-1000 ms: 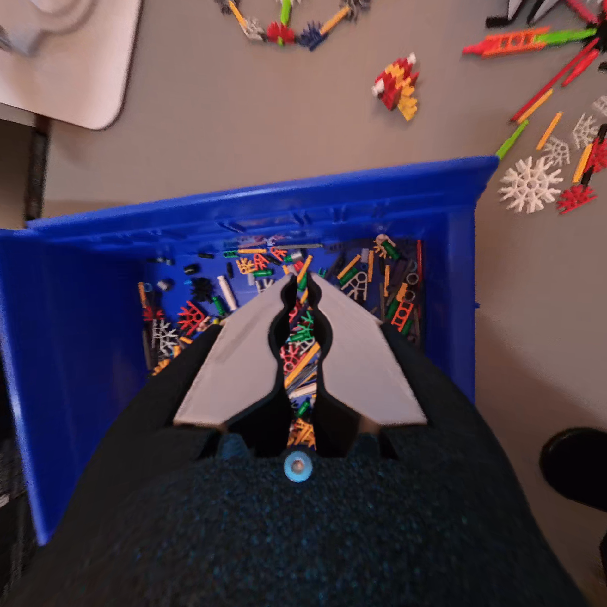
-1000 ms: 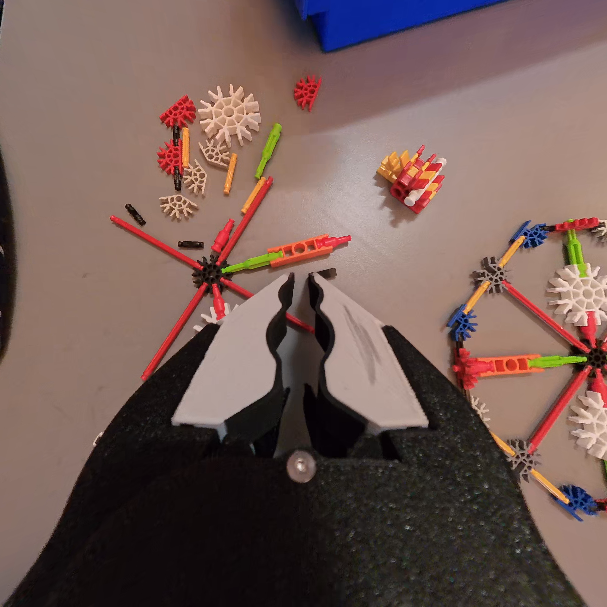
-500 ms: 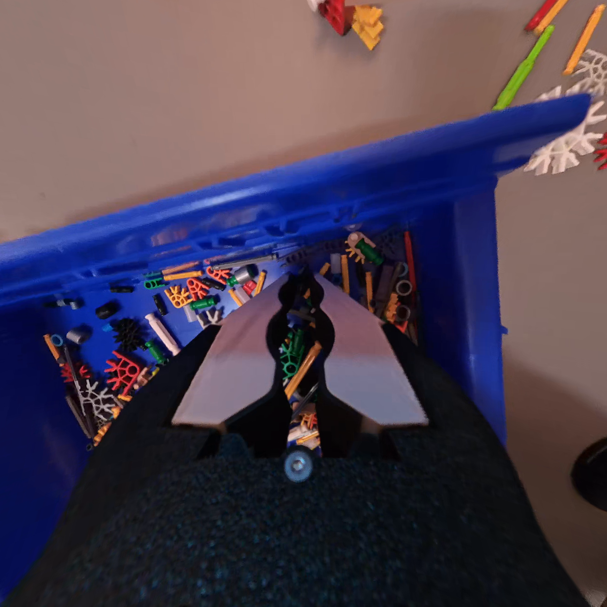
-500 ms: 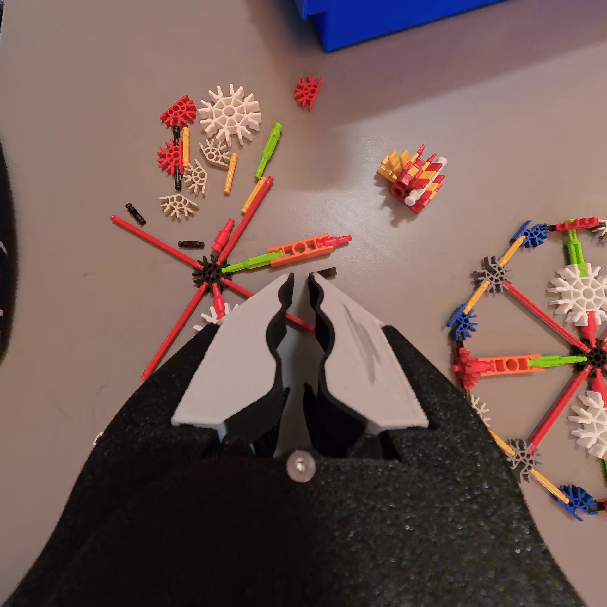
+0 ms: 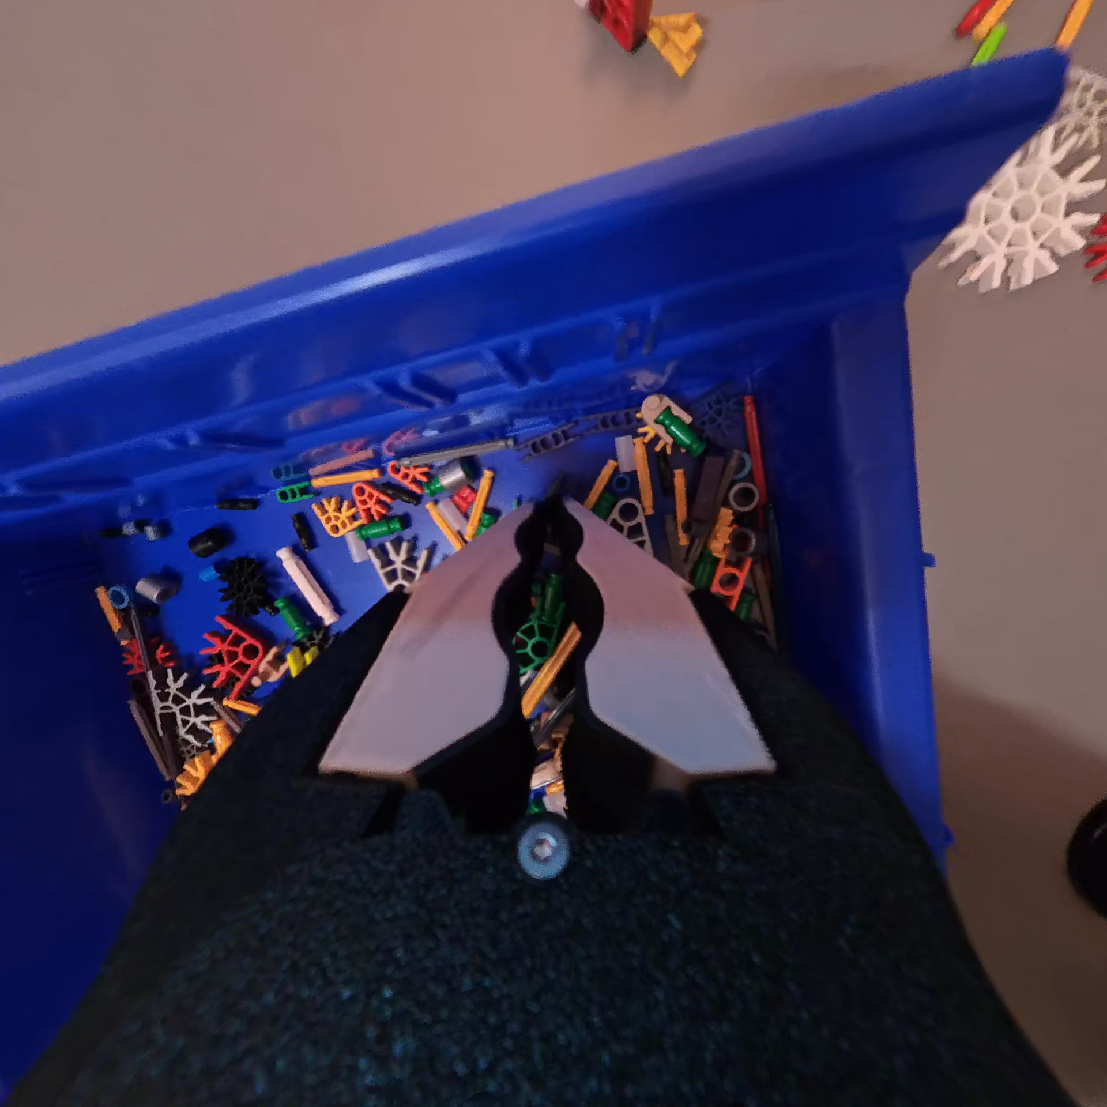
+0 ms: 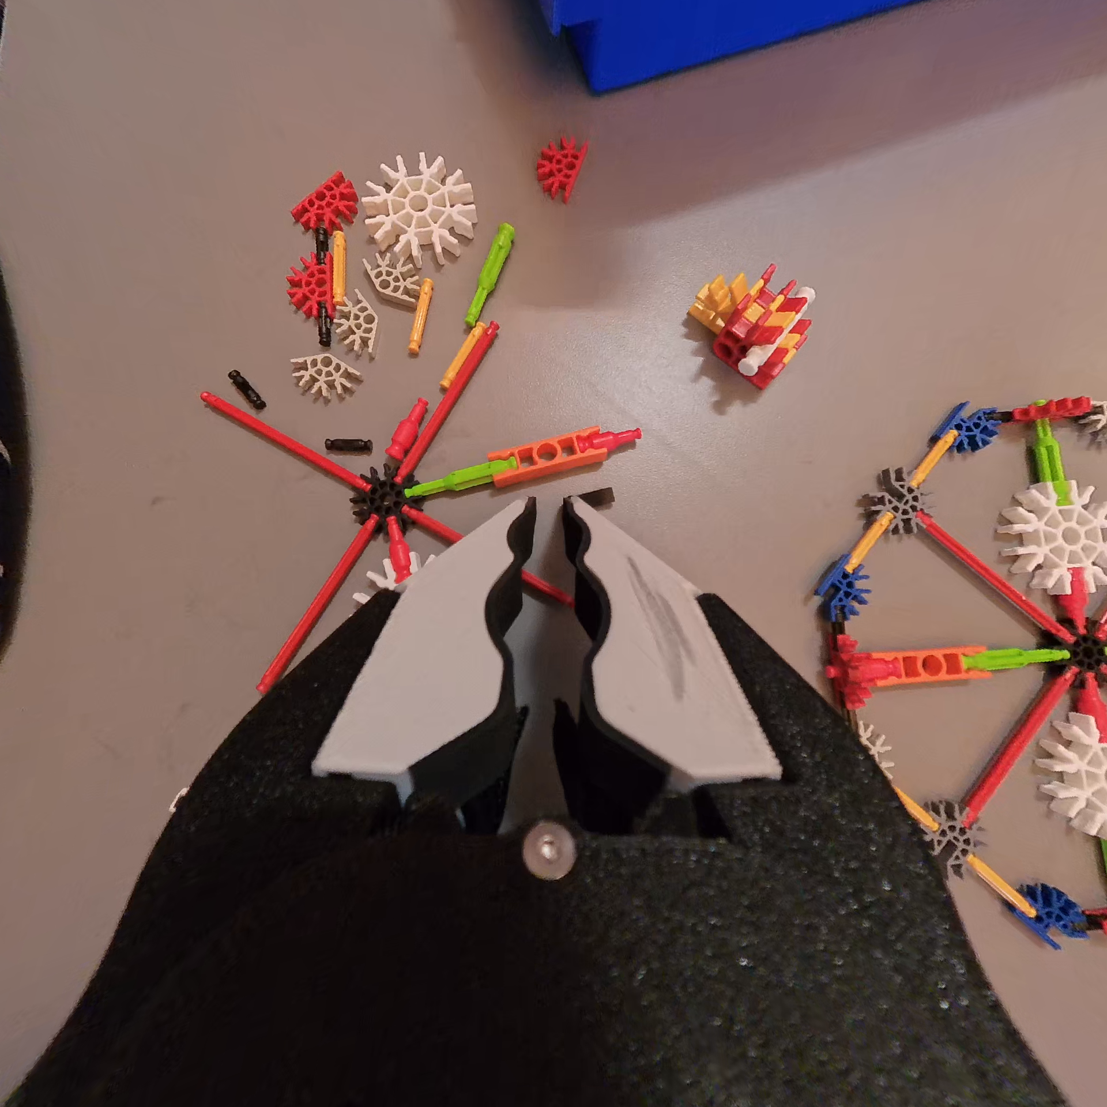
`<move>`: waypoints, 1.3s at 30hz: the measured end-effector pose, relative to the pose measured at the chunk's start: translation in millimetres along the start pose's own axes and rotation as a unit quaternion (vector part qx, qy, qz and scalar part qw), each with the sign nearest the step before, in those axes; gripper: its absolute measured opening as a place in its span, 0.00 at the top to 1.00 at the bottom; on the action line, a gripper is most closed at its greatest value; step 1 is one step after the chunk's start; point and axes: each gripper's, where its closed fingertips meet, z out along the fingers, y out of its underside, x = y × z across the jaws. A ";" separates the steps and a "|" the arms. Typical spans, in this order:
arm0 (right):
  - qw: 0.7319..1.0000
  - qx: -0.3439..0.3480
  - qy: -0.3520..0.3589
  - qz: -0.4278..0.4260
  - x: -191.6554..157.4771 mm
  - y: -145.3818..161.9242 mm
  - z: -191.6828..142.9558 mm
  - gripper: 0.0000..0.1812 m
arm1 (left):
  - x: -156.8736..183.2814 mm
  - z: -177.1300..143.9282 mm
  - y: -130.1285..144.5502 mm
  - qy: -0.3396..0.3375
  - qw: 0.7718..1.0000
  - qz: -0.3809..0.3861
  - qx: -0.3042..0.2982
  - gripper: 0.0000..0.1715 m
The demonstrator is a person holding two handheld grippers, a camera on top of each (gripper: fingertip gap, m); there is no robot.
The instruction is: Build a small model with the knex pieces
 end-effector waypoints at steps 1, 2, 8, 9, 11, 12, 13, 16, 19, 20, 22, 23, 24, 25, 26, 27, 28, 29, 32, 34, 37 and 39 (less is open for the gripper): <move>1.000 0.000 0.000 0.000 0.0 0.0 0.0 0.95 | -1.5 -3.5 -2.2 0.000 1.000 -0.008 0.010 0.99; 1.000 0.000 0.000 0.000 0.0 0.0 -0.1 0.95 | -2.1 -7.4 -4.2 0.002 1.000 -0.015 0.020 0.99; 1.000 -0.001 0.000 0.000 0.0 0.0 -0.1 0.95 | -5.3 -28.5 -18.2 0.001 0.996 -0.042 0.077 0.99; 1.000 -0.001 0.000 0.000 0.0 0.0 -0.1 0.95 | -4.3 -32.5 -21.0 0.003 0.995 -0.046 0.087 0.99; 1.000 -0.001 0.001 -0.001 0.0 0.1 -0.2 0.95 | -2.9 -44.0 -30.8 0.001 0.992 -0.051 0.115 0.99; 1.000 -0.002 0.001 -0.001 0.0 0.1 -0.1 0.95 | -0.3 -52.0 -38.3 0.002 0.990 -0.051 0.132 0.99; 1.000 -0.002 0.001 -0.001 -0.1 0.2 -0.1 0.95 | 3.2 -60.9 -47.5 0.002 0.988 -0.049 0.149 0.99; 1.000 -0.002 0.001 -0.002 0.0 0.1 0.0 0.95 | 24.9 -82.2 -81.7 0.004 0.982 -0.017 0.187 0.99; 1.000 -0.004 0.003 -0.004 -0.1 0.1 -0.1 0.95 | 57.0 -78.9 -115.0 0.014 0.980 0.028 0.195 0.99; 1.000 -0.004 0.004 -0.005 -0.2 0.0 -0.2 0.95 | 67.2 -73.6 -124.6 0.018 0.980 0.040 0.195 0.99; 1.000 -0.004 0.003 -0.008 -1.4 -0.6 -0.4 0.95 | 84.7 -60.7 -141.7 0.019 0.979 0.060 0.196 0.98; 1.000 -0.004 0.004 -0.009 -1.4 -1.2 -0.8 0.95 | 93.4 -54.9 -151.8 0.028 0.976 0.055 0.207 0.99; 1.000 -0.002 0.006 -0.010 -1.1 -2.1 -1.6 0.95 | 100.9 -47.9 -160.6 0.036 0.974 0.045 0.217 0.99; 1.000 0.000 0.007 -0.010 -0.9 -3.3 -2.8 0.95 | 105.5 -38.1 -165.1 0.034 0.975 0.041 0.215 0.99; 1.000 0.003 0.010 -0.010 -0.4 -4.5 -4.2 0.95 | 107.3 -26.7 -166.5 0.023 0.977 0.039 0.207 0.98; 1.000 0.005 0.012 -0.010 0.2 -5.6 -5.7 0.95 | 109.6 -15.9 -166.9 0.019 0.979 0.034 0.200 0.98; 1.000 0.008 0.014 -0.011 0.6 -6.5 -7.1 0.95 | 111.3 -5.3 -166.0 0.017 0.981 0.024 0.193 0.98; 1.000 0.009 0.016 -0.011 0.9 -7.4 -8.2 0.95 | 111.7 4.5 -163.5 0.007 0.983 0.020 0.181 0.98; 1.000 0.014 0.018 -0.013 0.5 -10.0 -10.6 0.95 | 113.3 22.2 -157.6 -0.011 0.987 0.018 0.157 0.98; 1.000 0.019 0.018 -0.014 -0.1 -11.9 -11.6 0.95 | 111.3 28.3 -154.8 -0.017 0.988 0.011 0.156 0.98; 0.999 0.030 0.016 -0.014 -1.2 -16.3 -13.2 0.95 | 107.8 34.5 -150.8 -0.021 0.987 -0.005 0.157 0.96; 0.999 0.040 0.016 -0.013 -1.4 -20.0 -13.9 0.95 | 107.3 35.2 -151.1 -0.027 0.987 -0.006 0.160 0.94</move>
